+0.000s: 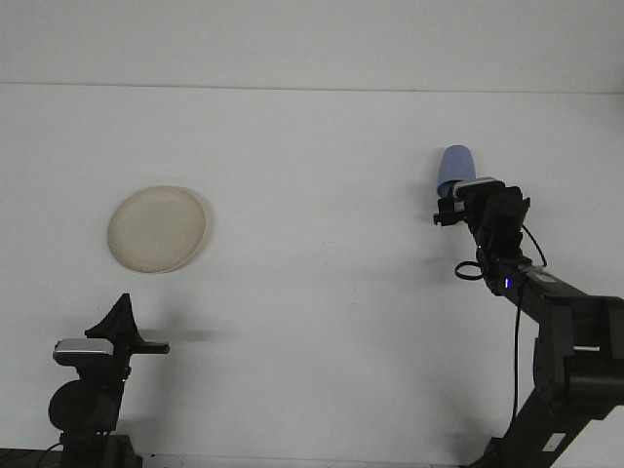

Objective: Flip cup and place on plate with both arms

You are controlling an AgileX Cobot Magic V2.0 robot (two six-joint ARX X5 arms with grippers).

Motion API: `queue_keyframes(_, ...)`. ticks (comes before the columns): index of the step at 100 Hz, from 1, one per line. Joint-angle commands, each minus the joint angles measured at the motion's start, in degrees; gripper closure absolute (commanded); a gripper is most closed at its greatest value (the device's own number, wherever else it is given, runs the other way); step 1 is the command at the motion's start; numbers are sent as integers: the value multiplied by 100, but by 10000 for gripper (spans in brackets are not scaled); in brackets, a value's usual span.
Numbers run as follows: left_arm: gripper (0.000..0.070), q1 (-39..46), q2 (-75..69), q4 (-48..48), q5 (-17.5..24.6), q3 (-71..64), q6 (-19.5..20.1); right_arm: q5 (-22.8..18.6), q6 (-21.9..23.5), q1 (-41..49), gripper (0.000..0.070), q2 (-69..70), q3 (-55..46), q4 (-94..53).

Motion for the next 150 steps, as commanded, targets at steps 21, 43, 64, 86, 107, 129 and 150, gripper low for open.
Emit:
queue_keyframes(21, 686, 0, -7, 76, -13, -116, -24, 2, -129, -122, 244, 1025, 966, 264)
queue_keyframes(43, 686, 0, -7, 74, -13, -116, -26, -299, -131, -118, 700, 1141, 1128, 291)
queue_keyframes(64, 686, 0, -7, 74, -13, -116, -24, -308, 61, -111, 700, 863, 1128, 63)
queue_keyframes(86, 686, 0, -7, 76, -13, -116, -24, -560, 586, -116, 700, -238, 1128, -1176)
queue_keyframes(107, 686, 0, -7, 76, -13, -116, -24, -1615, 1781, -111, 700, -1606, 1128, -2653)
queue_keyframes(129, 686, 0, -7, 76, -13, -116, -24, -2986, 2127, 240, 700, -2747, 1128, -4478)
queue_keyframes(150, 686, 0, -7, 74, -13, -116, -24, -3285, 1685, 1327, 700, -3174, 1248, -6282)
